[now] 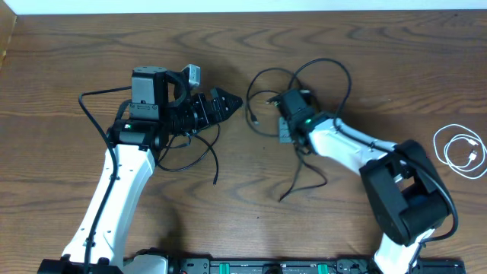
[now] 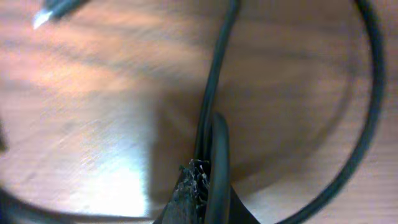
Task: Untangle cables
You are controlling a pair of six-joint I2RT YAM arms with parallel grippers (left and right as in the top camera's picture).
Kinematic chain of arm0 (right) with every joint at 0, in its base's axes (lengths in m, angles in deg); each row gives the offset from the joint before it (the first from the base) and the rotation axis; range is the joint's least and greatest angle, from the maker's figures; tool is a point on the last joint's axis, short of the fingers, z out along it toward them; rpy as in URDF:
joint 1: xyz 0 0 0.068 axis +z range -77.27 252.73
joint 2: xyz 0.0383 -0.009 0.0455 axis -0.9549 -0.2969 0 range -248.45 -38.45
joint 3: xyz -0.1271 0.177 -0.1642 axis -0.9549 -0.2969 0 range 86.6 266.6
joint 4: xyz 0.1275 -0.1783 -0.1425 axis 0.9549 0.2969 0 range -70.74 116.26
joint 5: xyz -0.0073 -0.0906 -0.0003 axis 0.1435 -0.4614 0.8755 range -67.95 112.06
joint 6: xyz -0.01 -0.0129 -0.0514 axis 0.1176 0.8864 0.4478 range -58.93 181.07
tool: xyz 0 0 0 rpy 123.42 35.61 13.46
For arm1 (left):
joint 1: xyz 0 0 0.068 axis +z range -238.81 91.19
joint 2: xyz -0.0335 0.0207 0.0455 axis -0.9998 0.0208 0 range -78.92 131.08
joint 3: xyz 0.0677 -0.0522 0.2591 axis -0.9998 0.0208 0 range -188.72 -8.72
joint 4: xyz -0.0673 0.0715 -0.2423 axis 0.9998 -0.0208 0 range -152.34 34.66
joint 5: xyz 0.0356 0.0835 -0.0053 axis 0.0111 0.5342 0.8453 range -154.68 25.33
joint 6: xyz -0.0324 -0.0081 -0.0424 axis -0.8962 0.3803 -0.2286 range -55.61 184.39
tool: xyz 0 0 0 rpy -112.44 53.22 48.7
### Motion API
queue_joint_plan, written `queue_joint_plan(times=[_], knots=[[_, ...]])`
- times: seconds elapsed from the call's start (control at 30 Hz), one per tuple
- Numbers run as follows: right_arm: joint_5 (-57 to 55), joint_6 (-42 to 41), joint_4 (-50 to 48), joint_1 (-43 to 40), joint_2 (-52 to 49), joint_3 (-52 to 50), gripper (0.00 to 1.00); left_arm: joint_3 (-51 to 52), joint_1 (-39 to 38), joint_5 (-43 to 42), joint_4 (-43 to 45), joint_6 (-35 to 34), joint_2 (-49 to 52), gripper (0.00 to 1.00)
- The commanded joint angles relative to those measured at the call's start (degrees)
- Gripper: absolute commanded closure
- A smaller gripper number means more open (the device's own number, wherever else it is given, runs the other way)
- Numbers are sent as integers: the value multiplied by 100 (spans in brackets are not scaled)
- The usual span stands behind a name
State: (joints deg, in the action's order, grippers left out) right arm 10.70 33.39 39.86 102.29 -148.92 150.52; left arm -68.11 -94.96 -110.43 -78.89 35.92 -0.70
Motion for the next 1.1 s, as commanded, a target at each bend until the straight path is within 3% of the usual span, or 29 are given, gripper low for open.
queue_joint_plan(times=[0.0,0.23,0.57,0.7,0.9,1.07], knots=[[-267,485,203,-654,-278,264,99,-9,-4,15,7,59,-76,2],[-140,1884,297,-2063,-278,1513,99,-9,-4,15,7,59,-76,2],[391,2586,101,-3377,-278,3305,99,-9,-4,15,7,59,-76,2],[400,2507,-439,-3593,-280,3495,99,-9,-4,15,7,59,-76,2],[9,769,-525,-3779,-782,3425,99,-9,-4,15,7,59,-76,2],[-33,647,-1034,-3799,-1484,3425,99,-9,-4,15,7,59,-76,2]])
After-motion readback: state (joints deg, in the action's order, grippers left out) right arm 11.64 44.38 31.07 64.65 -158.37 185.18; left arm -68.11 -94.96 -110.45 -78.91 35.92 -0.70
